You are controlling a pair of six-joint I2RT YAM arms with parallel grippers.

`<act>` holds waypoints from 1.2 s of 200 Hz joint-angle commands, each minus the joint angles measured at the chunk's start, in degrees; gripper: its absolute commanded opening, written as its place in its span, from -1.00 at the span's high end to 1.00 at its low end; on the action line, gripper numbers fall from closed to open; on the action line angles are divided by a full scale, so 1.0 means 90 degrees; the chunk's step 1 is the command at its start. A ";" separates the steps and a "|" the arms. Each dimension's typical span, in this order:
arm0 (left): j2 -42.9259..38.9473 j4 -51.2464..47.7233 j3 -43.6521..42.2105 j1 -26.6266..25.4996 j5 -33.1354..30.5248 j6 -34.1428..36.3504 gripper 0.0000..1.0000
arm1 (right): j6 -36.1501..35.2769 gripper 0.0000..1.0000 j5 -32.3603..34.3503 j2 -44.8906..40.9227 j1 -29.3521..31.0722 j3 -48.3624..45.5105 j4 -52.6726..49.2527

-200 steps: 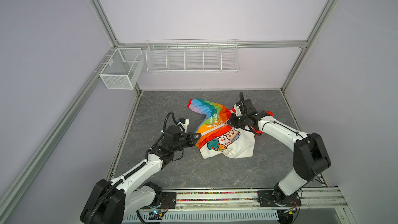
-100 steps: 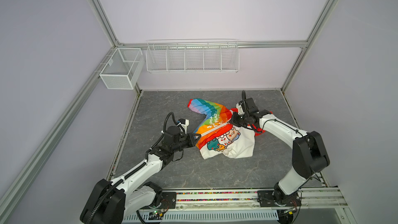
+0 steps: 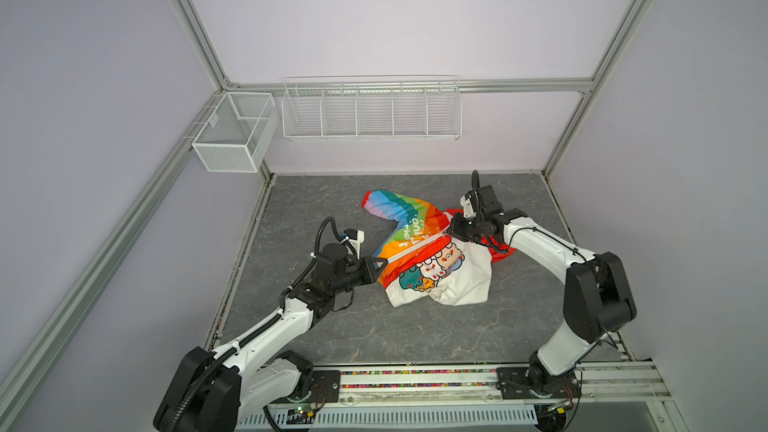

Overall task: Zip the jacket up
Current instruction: 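Continue sliding the zipper pull toward the red collar with the right gripper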

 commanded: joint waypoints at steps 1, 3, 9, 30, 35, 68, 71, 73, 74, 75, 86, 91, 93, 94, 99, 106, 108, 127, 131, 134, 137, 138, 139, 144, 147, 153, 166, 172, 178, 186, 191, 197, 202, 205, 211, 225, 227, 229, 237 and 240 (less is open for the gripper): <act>-0.0132 -0.0054 -0.0056 0.0056 -0.0126 0.0084 1.00 | -0.0123 0.87 0.0178 0.0090 -0.0128 0.0165 -0.0102; -0.0138 -0.0066 -0.0056 0.0058 -0.0127 0.0088 1.00 | -0.0129 0.87 0.0178 0.0090 -0.0127 0.0165 -0.0101; -0.0142 -0.0070 -0.0055 0.0054 -0.0136 0.0089 1.00 | -0.0132 0.87 0.0179 0.0092 -0.0145 0.0165 -0.0095; -0.0171 -0.0089 -0.0056 0.0055 -0.0145 0.0098 1.00 | -0.0141 0.87 0.0168 0.0108 -0.0178 0.0174 -0.0098; -0.0182 -0.0094 -0.0056 0.0064 -0.0143 0.0097 1.00 | -0.0134 0.87 0.0168 0.0109 -0.0199 0.0174 -0.0102; -0.0209 -0.0124 -0.0065 0.0063 -0.0146 0.0089 1.00 | -0.0156 0.87 0.0168 0.0119 -0.0273 0.0174 -0.0107; -0.0209 -0.0128 -0.0065 0.0065 -0.0147 0.0089 1.00 | -0.0157 0.87 0.0163 0.0128 -0.0271 0.0166 -0.0104; -0.0209 -0.0123 -0.0065 0.0063 -0.0139 0.0089 1.00 | -0.0152 0.87 0.0162 0.0129 -0.0282 0.0165 -0.0107; -0.0214 -0.0126 -0.0070 0.0066 -0.0143 0.0089 1.00 | -0.0156 0.87 0.0160 0.0129 -0.0279 0.0165 -0.0102; -0.0221 -0.0127 -0.0068 0.0067 -0.0145 0.0089 1.00 | -0.0158 0.87 0.0159 0.0129 -0.0278 0.0165 -0.0105; -0.0233 -0.0133 -0.0075 0.0065 -0.0148 0.0082 1.00 | -0.0160 0.87 0.0159 0.0138 -0.0305 0.0165 -0.0107; -0.0230 -0.0138 -0.0075 0.0061 -0.0156 0.0087 1.00 | -0.0153 0.87 0.0158 0.0139 -0.0315 0.0165 -0.0103; -0.0239 -0.0138 -0.0075 0.0059 -0.0152 0.0089 1.00 | -0.0163 0.87 0.0158 0.0146 -0.0318 0.0165 -0.0104; -0.0243 -0.0138 -0.0075 0.0064 -0.0154 0.0089 1.00 | -0.0162 0.87 0.0158 0.0142 -0.0322 0.0165 -0.0106; -0.0247 -0.0137 -0.0075 0.0061 -0.0149 0.0089 1.00 | -0.0158 0.87 0.0158 0.0148 -0.0335 0.0165 -0.0106; -0.0252 -0.0148 -0.0080 0.0063 -0.0147 0.0088 1.00 | -0.0151 0.87 0.0150 0.0156 -0.0352 0.0165 -0.0100; -0.0251 -0.0153 -0.0084 0.0067 -0.0147 0.0089 1.00 | -0.0156 0.87 0.0149 0.0158 -0.0361 0.0165 -0.0098; -0.0267 -0.0158 -0.0095 0.0066 -0.0169 0.0084 1.00 | -0.0162 0.87 0.0139 0.0186 -0.0403 0.0183 -0.0107; -0.0283 -0.0156 -0.0104 0.0063 -0.0173 0.0088 1.00 | -0.0166 0.87 0.0131 0.0187 -0.0416 0.0184 -0.0107; -0.0283 -0.0157 -0.0104 0.0065 -0.0171 0.0088 1.00 | -0.0170 0.87 0.0129 0.0183 -0.0421 0.0184 -0.0107; -0.0280 -0.0153 -0.0103 0.0068 -0.0168 0.0088 1.00 | -0.0170 0.87 0.0129 0.0195 -0.0430 0.0189 -0.0107; -0.0279 -0.0155 -0.0104 0.0068 -0.0172 0.0089 1.00 | -0.0165 0.87 0.0129 0.0196 -0.0431 0.0192 -0.0107; -0.0278 -0.0156 -0.0099 0.0068 -0.0174 0.0084 1.00 | -0.0168 0.87 0.0129 0.0197 -0.0432 0.0193 -0.0107; -0.0287 -0.0155 -0.0104 0.0059 -0.0172 0.0083 1.00 | -0.0174 0.87 0.0129 0.0197 -0.0451 0.0194 -0.0107; -0.0287 -0.0150 -0.0104 0.0062 -0.0174 0.0084 1.00 | -0.0179 0.87 0.0129 0.0197 -0.0461 0.0201 -0.0103; -0.0288 -0.0151 -0.0114 0.0060 -0.0173 0.0086 1.00 | -0.0176 0.87 0.0120 0.0207 -0.0479 0.0209 -0.0115; -0.0306 -0.0153 -0.0114 0.0065 -0.0175 0.0088 1.00 | -0.0183 0.87 0.0109 0.0217 -0.0508 0.0223 -0.0117; -0.0293 -0.0155 -0.0114 0.0068 -0.0170 0.0084 1.00 | -0.0181 0.87 0.0109 0.0217 -0.0526 0.0232 -0.0117; -0.0296 -0.0155 -0.0114 0.0065 -0.0175 0.0084 1.00 | -0.0185 0.87 0.0100 0.0226 -0.0548 0.0240 -0.0127; -0.0287 -0.0158 -0.0113 0.0063 -0.0171 0.0089 1.00 | -0.0197 0.87 0.0100 0.0227 -0.0559 0.0243 -0.0135; -0.0296 -0.0152 -0.0114 0.0061 -0.0177 0.0089 1.00 | -0.0190 0.87 0.0092 0.0229 -0.0577 0.0245 -0.0137; -0.0288 -0.0155 -0.0109 0.0065 -0.0176 0.0089 1.00 | -0.0197 0.87 0.0090 0.0227 -0.0588 0.0245 -0.0135; -0.0282 -0.0148 -0.0106 0.0066 -0.0177 0.0089 1.00 | -0.0190 0.87 0.0090 0.0225 -0.0604 0.0244 -0.0133; -0.0284 -0.0148 -0.0113 0.0068 -0.0181 0.0089 1.00 | -0.0193 0.87 0.0081 0.0235 -0.0615 0.0243 -0.0136; -0.0285 -0.0148 -0.0108 0.0062 -0.0176 0.0075 1.00 | -0.0200 0.87 0.0080 0.0234 -0.0626 0.0243 -0.0140; -0.0278 -0.0146 -0.0114 0.0068 -0.0167 0.0077 1.00 | -0.0208 0.87 0.0082 0.0236 -0.0657 0.0243 -0.0149; -0.0287 -0.0148 -0.0114 0.0068 -0.0169 0.0074 1.00 | -0.0216 0.87 0.0081 0.0244 -0.0662 0.0243 -0.0154; -0.0290 -0.0148 -0.0119 0.0071 -0.0174 0.0078 1.00 | -0.0211 0.87 0.0080 0.0241 -0.0671 0.0243 -0.0153; -0.0296 -0.0148 -0.0124 0.0072 -0.0181 0.0079 1.00 | -0.0210 0.87 0.0071 0.0246 -0.0685 0.0233 -0.0151; -0.0289 -0.0148 -0.0124 0.0077 -0.0182 0.0077 1.00 | -0.0218 0.87 0.0070 0.0239 -0.0686 0.0233 -0.0151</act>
